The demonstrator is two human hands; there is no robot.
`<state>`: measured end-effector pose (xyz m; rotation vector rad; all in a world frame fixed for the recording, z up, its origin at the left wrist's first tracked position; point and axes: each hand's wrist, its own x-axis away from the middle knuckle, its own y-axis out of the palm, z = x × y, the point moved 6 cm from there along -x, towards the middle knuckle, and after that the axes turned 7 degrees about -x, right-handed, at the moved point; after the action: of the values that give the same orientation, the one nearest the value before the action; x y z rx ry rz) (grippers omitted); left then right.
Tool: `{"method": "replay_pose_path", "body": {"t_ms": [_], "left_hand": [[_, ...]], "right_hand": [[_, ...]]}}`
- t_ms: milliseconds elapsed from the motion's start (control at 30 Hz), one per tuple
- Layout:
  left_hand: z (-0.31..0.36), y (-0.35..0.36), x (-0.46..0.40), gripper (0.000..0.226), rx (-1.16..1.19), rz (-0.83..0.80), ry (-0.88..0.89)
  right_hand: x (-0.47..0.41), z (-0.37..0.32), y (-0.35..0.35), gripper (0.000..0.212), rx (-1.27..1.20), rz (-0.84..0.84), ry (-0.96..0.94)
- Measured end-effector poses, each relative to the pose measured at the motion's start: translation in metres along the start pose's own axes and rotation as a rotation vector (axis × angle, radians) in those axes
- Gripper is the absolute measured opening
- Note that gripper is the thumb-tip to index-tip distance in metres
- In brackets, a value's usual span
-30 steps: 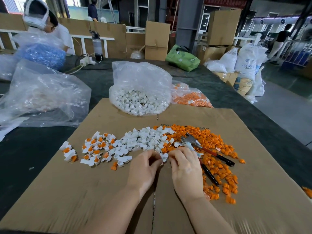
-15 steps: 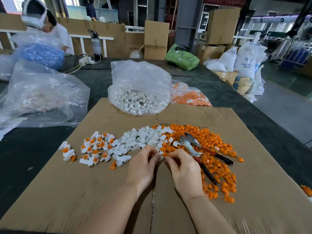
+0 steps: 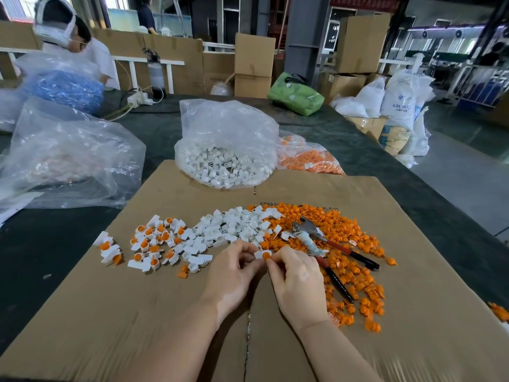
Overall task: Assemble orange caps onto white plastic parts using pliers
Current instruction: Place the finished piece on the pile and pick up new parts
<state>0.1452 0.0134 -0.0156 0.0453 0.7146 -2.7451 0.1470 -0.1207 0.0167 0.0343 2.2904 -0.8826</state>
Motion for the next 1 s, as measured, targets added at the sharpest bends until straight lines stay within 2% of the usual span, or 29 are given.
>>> {"method": "replay_pose_path", "body": {"t_ms": [200, 333, 433, 567, 800, 1000], "left_hand": [[0.002, -0.001, 0.004, 0.010, 0.099, 0.000, 0.009], [0.005, 0.001, 0.007, 0.010, 0.014, -0.001, 0.085], [0.004, 0.002, 0.005, 0.010, 0.036, -0.012, 0.066], [0.002, -0.003, 0.003, 0.023, 0.103, 0.038, 0.012], [0.001, -0.002, 0.002, 0.016, 0.054, 0.008, 0.021], [-0.002, 0.001, 0.002, 0.013, 0.086, -0.025, -0.015]], "right_hand": [[0.000, 0.000, 0.002, 0.022, 0.024, -0.018, -0.007], [0.001, 0.001, 0.004, 0.025, -0.003, -0.037, -0.004], [0.002, 0.006, 0.006, 0.018, -0.042, -0.071, 0.030], [0.002, 0.002, 0.004, 0.009, -0.095, -0.064, -0.014], [-0.001, -0.004, 0.000, 0.029, -0.159, -0.065, -0.076], [-0.002, -0.003, 0.000, 0.026, -0.166, -0.073, -0.068]]}}
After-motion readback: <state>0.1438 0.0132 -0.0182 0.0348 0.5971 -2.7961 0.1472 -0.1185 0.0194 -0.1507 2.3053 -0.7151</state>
